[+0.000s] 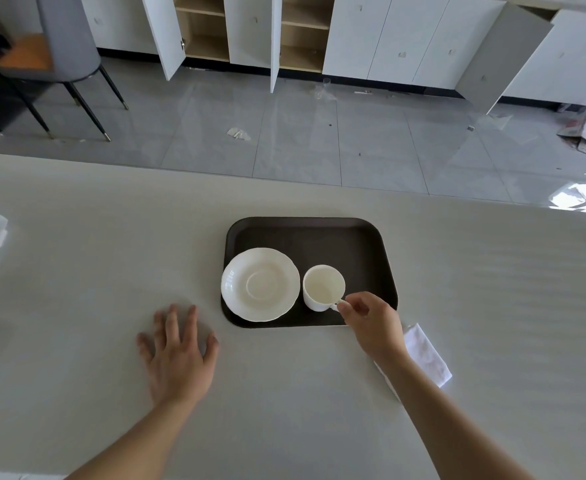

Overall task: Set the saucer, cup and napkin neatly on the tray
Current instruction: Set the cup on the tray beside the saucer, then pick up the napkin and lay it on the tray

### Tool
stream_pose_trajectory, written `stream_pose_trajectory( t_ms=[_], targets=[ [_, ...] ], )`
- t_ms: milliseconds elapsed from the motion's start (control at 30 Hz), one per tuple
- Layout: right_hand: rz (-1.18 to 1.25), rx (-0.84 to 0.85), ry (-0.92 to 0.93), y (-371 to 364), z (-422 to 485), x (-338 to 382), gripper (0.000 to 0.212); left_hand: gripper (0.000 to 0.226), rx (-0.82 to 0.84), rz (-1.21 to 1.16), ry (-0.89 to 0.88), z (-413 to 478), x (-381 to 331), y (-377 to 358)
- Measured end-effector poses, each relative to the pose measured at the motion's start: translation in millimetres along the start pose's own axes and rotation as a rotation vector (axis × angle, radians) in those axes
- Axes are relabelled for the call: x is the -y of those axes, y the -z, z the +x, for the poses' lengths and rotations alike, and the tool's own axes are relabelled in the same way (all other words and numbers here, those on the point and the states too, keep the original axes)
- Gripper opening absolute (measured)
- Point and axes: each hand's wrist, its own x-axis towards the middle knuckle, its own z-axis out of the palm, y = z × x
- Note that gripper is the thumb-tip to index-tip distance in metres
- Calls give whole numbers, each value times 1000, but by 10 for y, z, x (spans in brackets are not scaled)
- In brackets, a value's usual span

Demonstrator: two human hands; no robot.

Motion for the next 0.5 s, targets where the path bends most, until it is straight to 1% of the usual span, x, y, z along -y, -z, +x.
stream_pose_trajectory(
  t_ms=[100,233,367,433,500],
  targets=[
    [21,-3,-12,59,-41,-25,11,70,-4,2,-5,11,4,-9],
    [21,-37,-16,227,-138,-144,13,70,-5,8,-8,9,12,-22],
    [-46,-144,-34,498,-251,-345,10,71,-2,3,-5,9,12,-17],
    [-100,-213,-65,648,-323,-491,10,71,-5,-3,-6,7,5,-11],
    [-162,-242,-99,758,-389,-642,13,71,-8,-13,-9,1,-4,1]
  ],
)
